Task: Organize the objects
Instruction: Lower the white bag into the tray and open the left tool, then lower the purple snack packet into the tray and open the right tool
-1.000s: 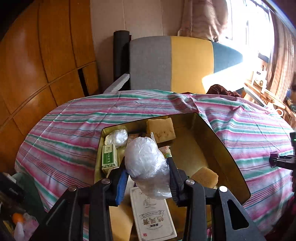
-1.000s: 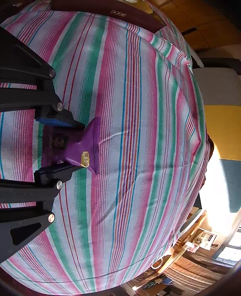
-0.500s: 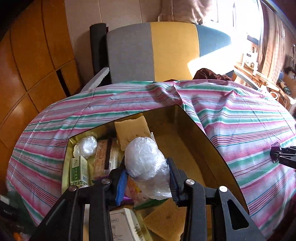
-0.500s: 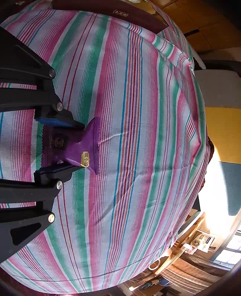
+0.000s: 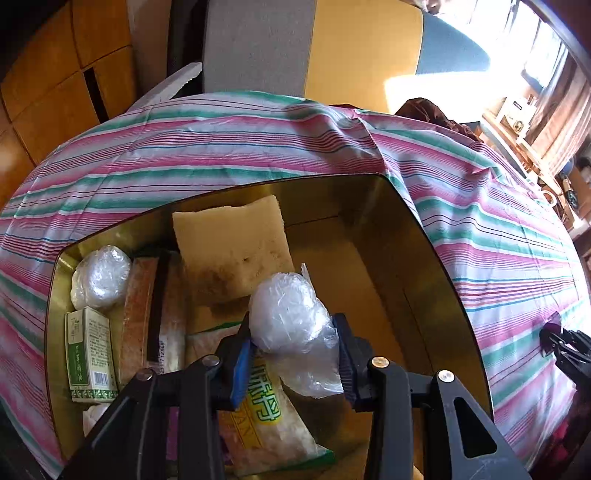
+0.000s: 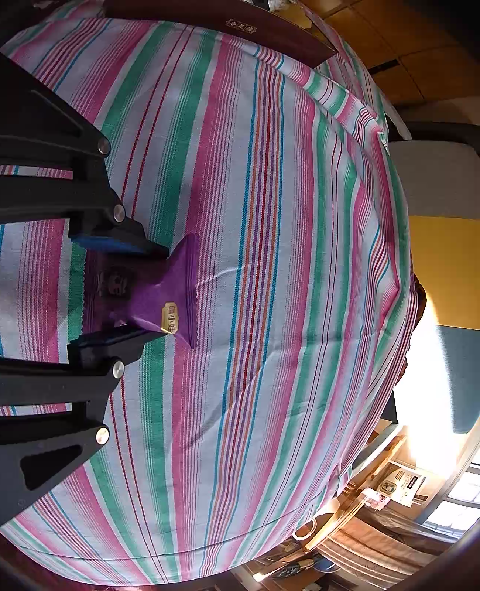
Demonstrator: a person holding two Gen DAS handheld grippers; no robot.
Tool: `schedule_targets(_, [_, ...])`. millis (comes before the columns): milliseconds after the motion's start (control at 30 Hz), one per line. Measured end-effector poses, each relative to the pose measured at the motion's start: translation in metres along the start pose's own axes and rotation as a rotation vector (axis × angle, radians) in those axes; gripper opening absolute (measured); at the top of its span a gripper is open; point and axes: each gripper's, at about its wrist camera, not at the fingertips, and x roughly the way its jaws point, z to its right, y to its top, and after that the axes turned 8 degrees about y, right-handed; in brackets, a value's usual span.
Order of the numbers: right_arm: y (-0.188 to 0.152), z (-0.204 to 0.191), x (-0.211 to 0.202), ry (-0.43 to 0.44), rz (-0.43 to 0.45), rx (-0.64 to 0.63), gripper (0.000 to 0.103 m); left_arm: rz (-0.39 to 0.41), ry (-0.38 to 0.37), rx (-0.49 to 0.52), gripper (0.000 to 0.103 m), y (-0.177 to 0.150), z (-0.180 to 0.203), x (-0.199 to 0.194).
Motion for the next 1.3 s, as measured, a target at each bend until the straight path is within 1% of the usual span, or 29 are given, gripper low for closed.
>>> schedule_targets(100, [0.0,0.0,0.0,0.0,0.0,0.0,0.033,0.006,0.038,0.013,0.044,0.004,0.002,0.006])
schedule_targets(167, [0.0,0.0,0.0,0.0,0.0,0.0,0.033,-0.003,0.031,-0.003,0.048,0.004,-0.001,0.008])
schedule_targets(200, [0.0,0.0,0.0,0.0,0.0,0.0,0.033,-0.002,0.032,-0.01,0.051,0.003,-0.002,0.007])
schedule_targets(233, [0.0,0.0,0.0,0.0,0.0,0.0,0.033,0.009,0.037,-0.011,0.052,0.002,-0.002,0.005])
schedule_targets(333, [0.0,0.0,0.0,0.0,0.001,0.0,0.033,0.055,0.053,0.001,0.052,-0.004,-0.001,-0.008])
schedule_targets(433, [0.0,0.0,0.0,-0.004,0.003,-0.002,0.033,0.101,0.069,-0.009,0.054,-0.012,-0.004,-0.025])
schedule_targets(633, [-0.001,-0.003,-0.002,-0.023,0.008,-0.006,0.033,0.233,0.12,-0.023,0.06,-0.033,-0.011,-0.072])
schedule_targets(733, [-0.001,-0.005,-0.002,-0.041,0.007,-0.004,0.033,0.291,0.132,-0.033,0.062,-0.046,-0.017,-0.096])
schedule_targets(800, [0.0,-0.009,-0.004,-0.056,-0.001,0.001,0.033,0.323,0.138,-0.044,0.066,-0.054,-0.021,-0.111])
schedule_targets(900, [0.005,-0.018,-0.012,-0.02,0.01,0.027,0.033,0.357,0.139,-0.064,0.07,-0.066,-0.029,-0.13])
schedule_targets(933, [0.009,-0.026,-0.017,-0.003,0.023,0.03,0.033,0.366,0.142,-0.066,0.071,-0.07,-0.031,-0.136])
schedule_targets(1000, [0.016,-0.048,-0.028,0.061,0.058,0.024,0.033,0.378,0.144,-0.074,0.074,-0.077,-0.035,-0.145])
schedule_targets(1133, [0.036,-0.112,-0.048,0.189,0.115,-0.056,0.033,0.394,0.149,-0.088,0.077,-0.087,-0.044,-0.156])
schedule_targets(1200, [0.045,-0.147,-0.053,0.245,0.127,-0.103,0.033,0.399,0.158,-0.105,0.082,-0.091,-0.05,-0.16])
schedule_targets(1233, [0.049,-0.165,-0.054,0.268,0.129,-0.125,0.033,0.4,0.162,-0.116,0.084,-0.093,-0.054,-0.162])
schedule_targets(1300, [0.056,-0.198,-0.053,0.306,0.123,-0.172,0.033,0.401,0.172,-0.135,0.09,-0.098,-0.061,-0.164])
